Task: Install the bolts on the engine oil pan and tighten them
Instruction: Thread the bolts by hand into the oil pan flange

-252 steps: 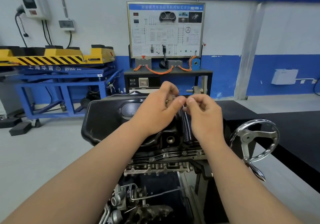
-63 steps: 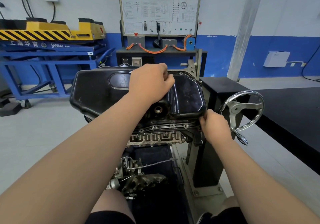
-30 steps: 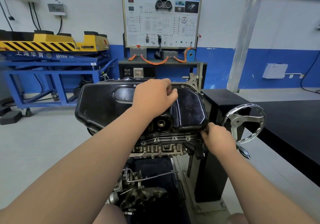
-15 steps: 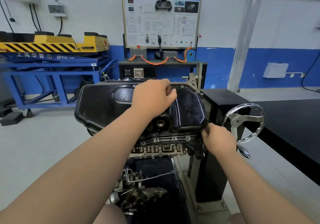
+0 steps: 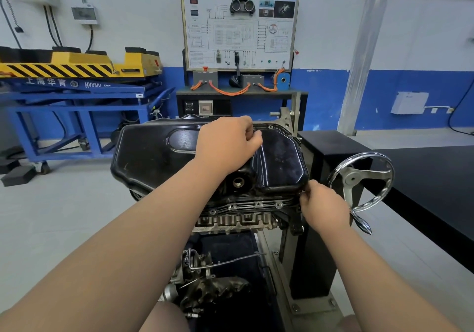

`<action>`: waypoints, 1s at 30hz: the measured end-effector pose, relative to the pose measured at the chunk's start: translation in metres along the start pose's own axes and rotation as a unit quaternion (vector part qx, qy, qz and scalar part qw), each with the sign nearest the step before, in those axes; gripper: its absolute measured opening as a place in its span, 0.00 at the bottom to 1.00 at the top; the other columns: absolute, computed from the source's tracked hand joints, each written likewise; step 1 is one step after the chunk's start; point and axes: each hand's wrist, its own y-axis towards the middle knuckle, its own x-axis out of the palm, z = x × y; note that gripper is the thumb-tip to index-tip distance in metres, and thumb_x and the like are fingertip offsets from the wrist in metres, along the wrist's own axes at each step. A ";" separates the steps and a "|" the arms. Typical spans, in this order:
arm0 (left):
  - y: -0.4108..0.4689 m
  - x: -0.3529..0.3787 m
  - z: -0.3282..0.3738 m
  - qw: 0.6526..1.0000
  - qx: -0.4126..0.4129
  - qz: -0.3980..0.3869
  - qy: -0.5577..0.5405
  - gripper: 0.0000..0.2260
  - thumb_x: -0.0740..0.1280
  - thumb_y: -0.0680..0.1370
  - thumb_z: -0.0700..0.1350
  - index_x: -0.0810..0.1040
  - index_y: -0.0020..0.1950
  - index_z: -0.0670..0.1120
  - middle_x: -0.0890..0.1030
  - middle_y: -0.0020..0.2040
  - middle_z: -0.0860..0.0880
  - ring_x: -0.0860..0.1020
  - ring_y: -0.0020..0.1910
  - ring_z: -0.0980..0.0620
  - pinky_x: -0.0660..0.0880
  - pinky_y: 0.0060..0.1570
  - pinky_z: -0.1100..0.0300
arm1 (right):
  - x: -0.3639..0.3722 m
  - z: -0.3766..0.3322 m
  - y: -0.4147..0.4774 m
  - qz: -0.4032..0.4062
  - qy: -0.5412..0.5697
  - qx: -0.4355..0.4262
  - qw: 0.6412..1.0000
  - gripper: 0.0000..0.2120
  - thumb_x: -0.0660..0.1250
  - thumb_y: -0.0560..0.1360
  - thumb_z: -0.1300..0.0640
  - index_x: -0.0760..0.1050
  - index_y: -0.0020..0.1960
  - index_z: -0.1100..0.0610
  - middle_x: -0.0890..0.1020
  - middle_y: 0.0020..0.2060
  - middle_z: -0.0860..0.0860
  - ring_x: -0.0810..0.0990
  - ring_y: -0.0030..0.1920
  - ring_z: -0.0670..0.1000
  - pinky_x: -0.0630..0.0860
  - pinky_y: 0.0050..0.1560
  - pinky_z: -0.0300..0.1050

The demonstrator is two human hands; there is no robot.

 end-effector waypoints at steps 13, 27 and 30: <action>0.000 0.001 -0.001 1.000 0.000 0.004 -0.006 0.13 0.62 0.75 0.56 0.70 0.34 0.51 0.73 0.27 0.54 0.73 0.31 0.54 0.58 0.27 0.65 | -0.006 -0.007 0.002 -0.015 -0.007 0.018 1.000 0.09 0.58 0.78 0.50 0.69 0.48 0.55 0.74 0.36 0.50 0.69 0.34 0.54 0.65 0.32 0.44; 0.000 -0.001 0.000 1.000 -0.007 -0.002 -0.015 0.13 0.61 0.76 0.56 0.72 0.36 0.50 0.75 0.29 0.53 0.73 0.32 0.53 0.61 0.27 0.64 | -0.013 -0.011 -0.002 -0.066 -0.013 0.062 0.996 0.16 0.55 0.79 0.46 0.76 0.47 0.55 0.73 0.35 0.51 0.73 0.38 0.56 0.68 0.36 0.45; 0.000 0.000 0.001 1.000 -0.007 0.000 -0.011 0.13 0.62 0.76 0.56 0.72 0.35 0.50 0.74 0.29 0.53 0.73 0.32 0.54 0.61 0.27 0.64 | -0.028 -0.015 -0.007 0.006 0.060 0.082 0.995 0.12 0.59 0.75 0.47 0.76 0.46 0.52 0.79 0.37 0.50 0.71 0.37 0.53 0.67 0.37 0.44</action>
